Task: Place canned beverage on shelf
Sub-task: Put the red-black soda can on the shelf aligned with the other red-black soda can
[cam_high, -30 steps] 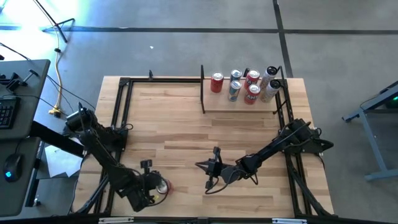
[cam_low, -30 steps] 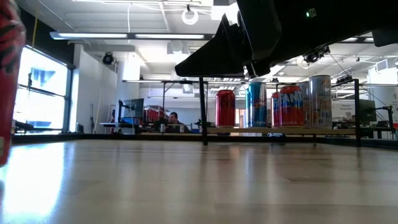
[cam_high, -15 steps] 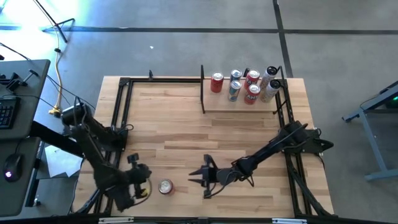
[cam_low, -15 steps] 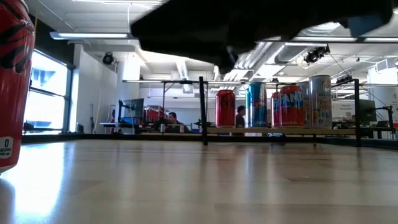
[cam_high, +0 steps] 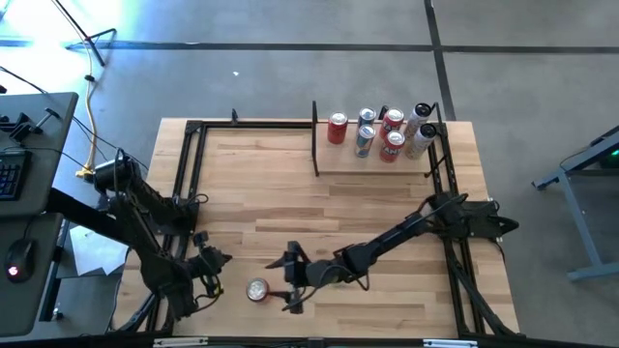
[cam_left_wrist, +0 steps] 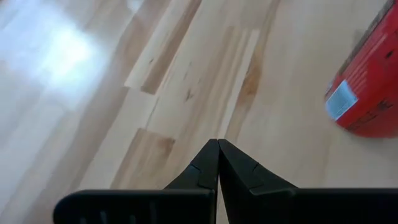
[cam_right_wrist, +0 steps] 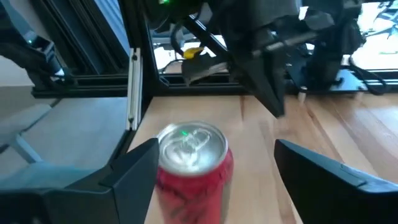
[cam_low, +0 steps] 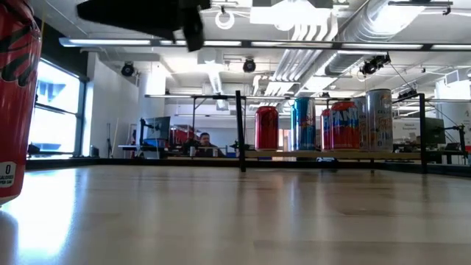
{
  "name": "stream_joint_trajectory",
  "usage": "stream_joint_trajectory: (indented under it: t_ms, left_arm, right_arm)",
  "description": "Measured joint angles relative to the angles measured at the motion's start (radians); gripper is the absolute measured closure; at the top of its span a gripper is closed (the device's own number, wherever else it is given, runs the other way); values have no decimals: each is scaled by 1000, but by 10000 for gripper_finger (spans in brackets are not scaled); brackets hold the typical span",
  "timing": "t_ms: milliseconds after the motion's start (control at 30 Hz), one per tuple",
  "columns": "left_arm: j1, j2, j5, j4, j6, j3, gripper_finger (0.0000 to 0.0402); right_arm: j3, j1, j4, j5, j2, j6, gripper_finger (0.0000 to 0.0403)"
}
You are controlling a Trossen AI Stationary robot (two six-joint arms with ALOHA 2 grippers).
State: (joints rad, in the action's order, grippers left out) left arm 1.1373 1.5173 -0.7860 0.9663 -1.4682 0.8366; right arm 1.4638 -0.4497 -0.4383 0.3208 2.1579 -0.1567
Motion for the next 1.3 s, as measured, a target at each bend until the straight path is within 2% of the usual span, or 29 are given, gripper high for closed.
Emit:
stream_joint_trajectory:
  t_ms: [200,300,533,1033,1300]
  left_arm:
    - [3,-145,-41,-216,46,-170,401]
    - [3,-221,-53,-314,69,-250,401]
    - [3,-321,-81,-458,102,-363,401]
    - [2,-326,-92,-479,119,-378,401]
    - [2,-326,-97,-479,119,-378,401]
  right_arm:
    - [105,18,6,-26,94,12,98]
    - [140,21,3,-71,121,17,98]
    - [179,20,3,-113,154,34,98]
    - [175,25,12,-104,155,37,98]
    - [174,25,-88,-94,211,52,98]
